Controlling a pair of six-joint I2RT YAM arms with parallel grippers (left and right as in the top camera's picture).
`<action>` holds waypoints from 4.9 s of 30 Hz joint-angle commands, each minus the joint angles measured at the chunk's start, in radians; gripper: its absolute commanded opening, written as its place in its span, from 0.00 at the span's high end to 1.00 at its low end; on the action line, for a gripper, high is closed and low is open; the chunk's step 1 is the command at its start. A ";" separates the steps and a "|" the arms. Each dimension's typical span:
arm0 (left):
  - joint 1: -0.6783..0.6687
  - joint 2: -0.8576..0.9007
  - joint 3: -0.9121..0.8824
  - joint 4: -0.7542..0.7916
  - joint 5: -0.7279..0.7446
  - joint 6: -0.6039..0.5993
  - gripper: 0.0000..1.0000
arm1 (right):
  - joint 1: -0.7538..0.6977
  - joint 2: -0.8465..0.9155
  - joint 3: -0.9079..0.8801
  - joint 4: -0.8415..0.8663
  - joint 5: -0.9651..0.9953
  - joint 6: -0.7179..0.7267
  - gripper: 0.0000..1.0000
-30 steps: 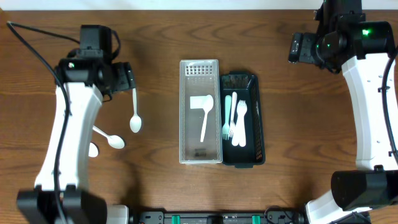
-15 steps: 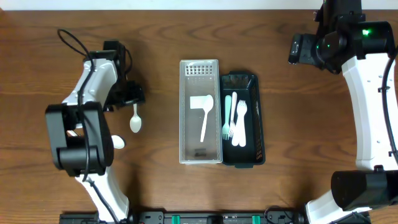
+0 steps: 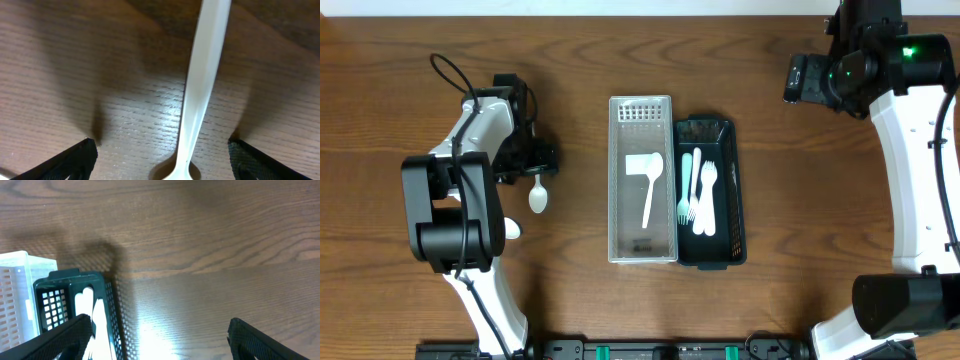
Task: Pack container
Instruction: 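Grasp the next white spoon by its handle with the left gripper, then carry the spoon with the left gripper into the grey basket, then release the spoon and move the left gripper back to the spoons, then lower the left gripper onto a white spoon handle and close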
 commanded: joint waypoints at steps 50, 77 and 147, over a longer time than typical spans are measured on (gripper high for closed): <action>-0.604 -0.285 0.114 0.000 -0.013 -0.087 0.94 | -0.005 0.001 -0.005 0.002 0.010 -0.013 0.10; -0.528 -0.572 0.118 -0.105 -0.289 0.003 0.34 | -0.005 0.001 -0.005 -0.009 0.010 -0.013 0.10; 0.517 -0.138 -0.392 0.217 -0.088 -0.270 0.19 | -0.005 0.001 -0.005 -0.045 0.010 -0.013 0.08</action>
